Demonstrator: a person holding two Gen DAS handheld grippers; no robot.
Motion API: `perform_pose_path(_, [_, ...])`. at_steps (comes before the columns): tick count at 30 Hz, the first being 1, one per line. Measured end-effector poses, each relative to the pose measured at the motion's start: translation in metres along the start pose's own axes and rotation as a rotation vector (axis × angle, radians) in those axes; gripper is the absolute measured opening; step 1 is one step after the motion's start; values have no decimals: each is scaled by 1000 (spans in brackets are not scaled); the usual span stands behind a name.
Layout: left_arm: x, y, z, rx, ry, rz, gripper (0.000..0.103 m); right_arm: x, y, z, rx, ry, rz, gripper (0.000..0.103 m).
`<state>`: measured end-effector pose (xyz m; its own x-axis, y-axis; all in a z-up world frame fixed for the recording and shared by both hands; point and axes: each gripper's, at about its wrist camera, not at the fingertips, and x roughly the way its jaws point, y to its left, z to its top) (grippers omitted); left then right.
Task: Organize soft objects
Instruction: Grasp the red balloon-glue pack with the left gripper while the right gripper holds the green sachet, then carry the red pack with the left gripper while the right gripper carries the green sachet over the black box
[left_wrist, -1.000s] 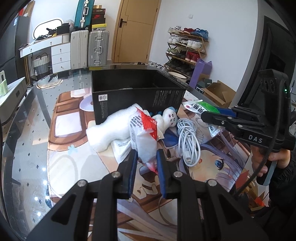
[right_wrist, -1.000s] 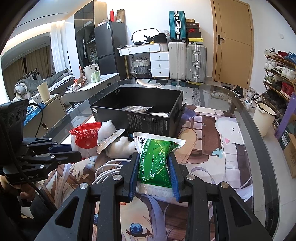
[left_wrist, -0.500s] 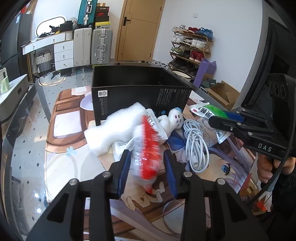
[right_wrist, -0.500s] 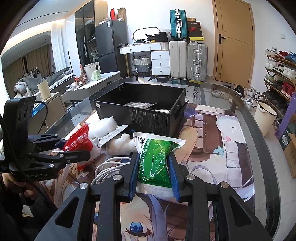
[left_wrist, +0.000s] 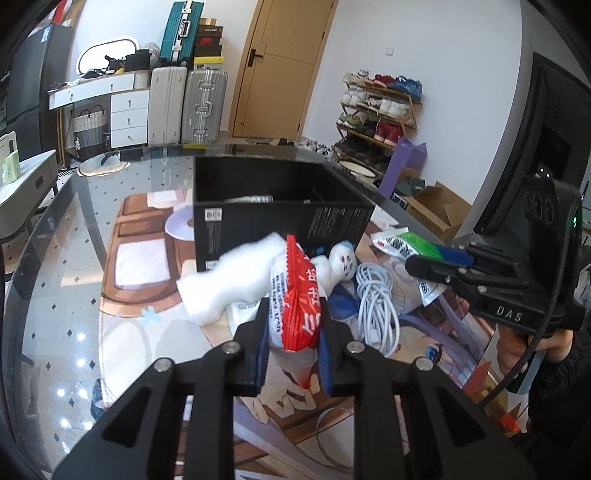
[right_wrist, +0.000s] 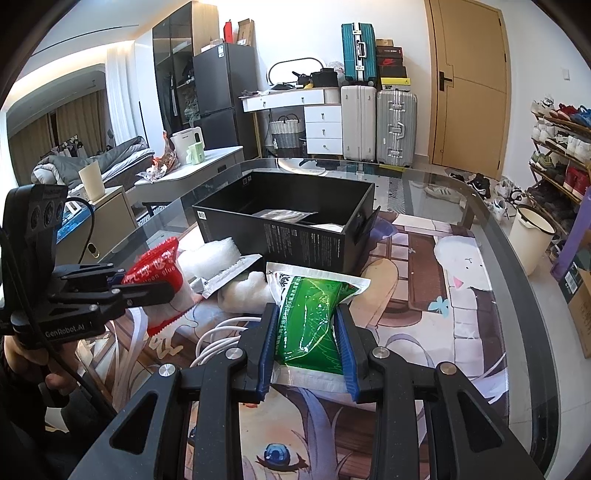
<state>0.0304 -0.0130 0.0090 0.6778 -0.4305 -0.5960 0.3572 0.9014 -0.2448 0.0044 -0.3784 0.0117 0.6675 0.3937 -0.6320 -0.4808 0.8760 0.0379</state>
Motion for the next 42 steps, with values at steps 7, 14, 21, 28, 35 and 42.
perform_pose_path(7, [-17,8,15,-14,-70,15,20,-6,3,8,-7,-31,18,30])
perform_pose_path(14, [-21,19,33,-29,-108,49,20,-5,8,22,-18,-48,31,30])
perform_pose_path(21, [-12,24,54,-26,-116,68,20,-1,15,43,-44,-65,22,30])
perform_pose_path(28, [4,23,79,-4,-106,84,20,8,17,67,-57,-68,3,30])
perform_pose_path(35, [20,21,101,10,-102,91,20,21,15,85,-58,-67,9,30])
perform_pose_path(42, [38,22,112,11,-88,98,20,37,13,94,-65,-56,6,30])
